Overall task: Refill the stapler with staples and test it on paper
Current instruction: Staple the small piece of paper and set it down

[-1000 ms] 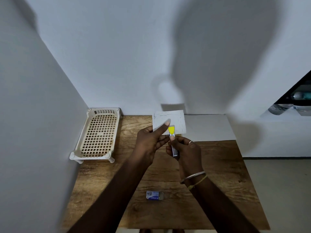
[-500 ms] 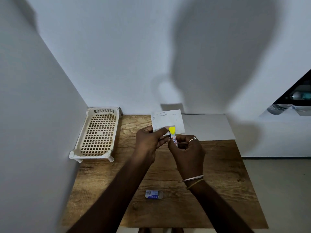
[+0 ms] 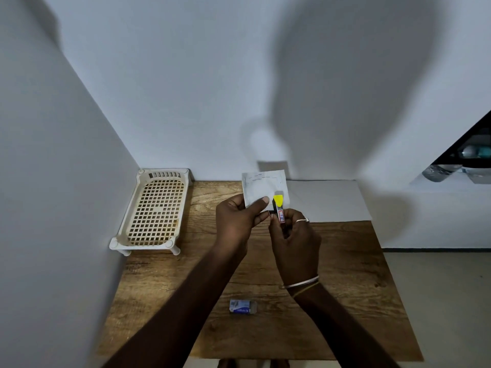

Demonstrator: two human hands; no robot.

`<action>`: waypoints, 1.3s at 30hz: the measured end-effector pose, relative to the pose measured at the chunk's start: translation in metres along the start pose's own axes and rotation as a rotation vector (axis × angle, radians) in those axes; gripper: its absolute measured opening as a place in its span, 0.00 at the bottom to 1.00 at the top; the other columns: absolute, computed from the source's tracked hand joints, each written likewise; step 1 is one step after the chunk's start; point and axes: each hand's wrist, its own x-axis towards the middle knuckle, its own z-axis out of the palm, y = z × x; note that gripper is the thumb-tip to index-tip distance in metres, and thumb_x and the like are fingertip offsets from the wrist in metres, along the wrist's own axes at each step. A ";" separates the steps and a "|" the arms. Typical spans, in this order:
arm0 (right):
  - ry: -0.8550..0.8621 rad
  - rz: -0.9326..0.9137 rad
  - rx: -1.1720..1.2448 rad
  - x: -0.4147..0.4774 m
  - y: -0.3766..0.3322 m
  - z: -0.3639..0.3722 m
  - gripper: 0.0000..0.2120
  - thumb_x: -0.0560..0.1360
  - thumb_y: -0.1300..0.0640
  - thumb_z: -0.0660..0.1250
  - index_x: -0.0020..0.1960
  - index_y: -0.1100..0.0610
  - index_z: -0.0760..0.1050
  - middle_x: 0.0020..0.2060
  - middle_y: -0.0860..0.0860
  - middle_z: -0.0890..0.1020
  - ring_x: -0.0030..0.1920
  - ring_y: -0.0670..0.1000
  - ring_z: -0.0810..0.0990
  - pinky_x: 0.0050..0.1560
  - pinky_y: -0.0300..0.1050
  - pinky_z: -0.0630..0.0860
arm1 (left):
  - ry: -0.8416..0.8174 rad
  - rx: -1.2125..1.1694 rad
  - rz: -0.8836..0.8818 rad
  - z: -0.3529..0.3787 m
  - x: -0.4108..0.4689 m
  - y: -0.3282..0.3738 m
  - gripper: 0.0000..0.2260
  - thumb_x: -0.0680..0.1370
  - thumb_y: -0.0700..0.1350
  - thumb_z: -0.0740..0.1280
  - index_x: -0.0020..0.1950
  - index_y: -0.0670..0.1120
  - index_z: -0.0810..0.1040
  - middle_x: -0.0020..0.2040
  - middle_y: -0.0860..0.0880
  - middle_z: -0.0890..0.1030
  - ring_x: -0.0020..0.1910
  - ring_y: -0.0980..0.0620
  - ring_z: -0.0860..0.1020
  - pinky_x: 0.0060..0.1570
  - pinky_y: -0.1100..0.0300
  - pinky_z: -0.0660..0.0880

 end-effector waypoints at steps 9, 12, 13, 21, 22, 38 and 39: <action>-0.026 0.036 0.087 0.000 0.001 0.002 0.08 0.73 0.54 0.76 0.48 0.49 0.79 0.37 0.40 0.82 0.37 0.40 0.83 0.37 0.31 0.77 | 0.033 0.005 -0.031 -0.002 0.003 -0.001 0.06 0.75 0.34 0.75 0.51 0.37 0.85 0.46 0.40 0.88 0.42 0.46 0.87 0.40 0.60 0.83; -0.066 0.156 0.231 0.001 0.002 0.002 0.07 0.72 0.51 0.77 0.45 0.48 0.79 0.38 0.43 0.84 0.39 0.43 0.85 0.40 0.42 0.83 | 0.041 0.001 -0.074 -0.003 0.005 0.001 0.07 0.75 0.35 0.75 0.52 0.37 0.85 0.45 0.41 0.88 0.39 0.47 0.87 0.36 0.61 0.82; -0.094 0.209 0.283 0.002 0.003 0.002 0.07 0.72 0.50 0.77 0.45 0.48 0.80 0.39 0.45 0.85 0.40 0.46 0.86 0.41 0.50 0.84 | 0.037 -0.006 -0.096 -0.003 0.006 0.002 0.07 0.75 0.35 0.75 0.53 0.38 0.85 0.46 0.42 0.88 0.40 0.46 0.87 0.36 0.60 0.82; -0.175 0.349 0.396 0.002 0.003 -0.002 0.12 0.69 0.44 0.78 0.46 0.49 0.81 0.41 0.50 0.86 0.43 0.54 0.87 0.46 0.60 0.84 | 0.043 -0.047 -0.180 -0.008 0.014 0.007 0.10 0.73 0.35 0.76 0.54 0.37 0.84 0.49 0.41 0.88 0.46 0.40 0.87 0.44 0.52 0.85; -0.180 0.366 0.409 0.001 0.002 -0.003 0.12 0.69 0.44 0.78 0.46 0.50 0.81 0.41 0.50 0.86 0.42 0.53 0.87 0.45 0.60 0.84 | 0.047 -0.051 -0.184 -0.008 0.015 0.007 0.10 0.73 0.35 0.76 0.54 0.37 0.84 0.49 0.41 0.88 0.46 0.40 0.87 0.45 0.52 0.85; -0.265 0.594 0.697 0.010 -0.004 -0.013 0.10 0.71 0.57 0.78 0.49 0.60 0.82 0.40 0.58 0.87 0.39 0.59 0.88 0.36 0.46 0.84 | 0.043 -0.098 -0.236 -0.010 0.016 0.006 0.12 0.73 0.34 0.77 0.56 0.37 0.82 0.48 0.41 0.88 0.45 0.41 0.88 0.41 0.56 0.84; -0.266 0.600 0.703 0.010 -0.004 -0.013 0.10 0.71 0.57 0.78 0.49 0.60 0.82 0.41 0.58 0.87 0.39 0.59 0.88 0.36 0.46 0.83 | 0.044 -0.099 -0.240 -0.011 0.016 0.006 0.13 0.73 0.34 0.77 0.56 0.37 0.82 0.49 0.41 0.88 0.46 0.41 0.88 0.41 0.56 0.84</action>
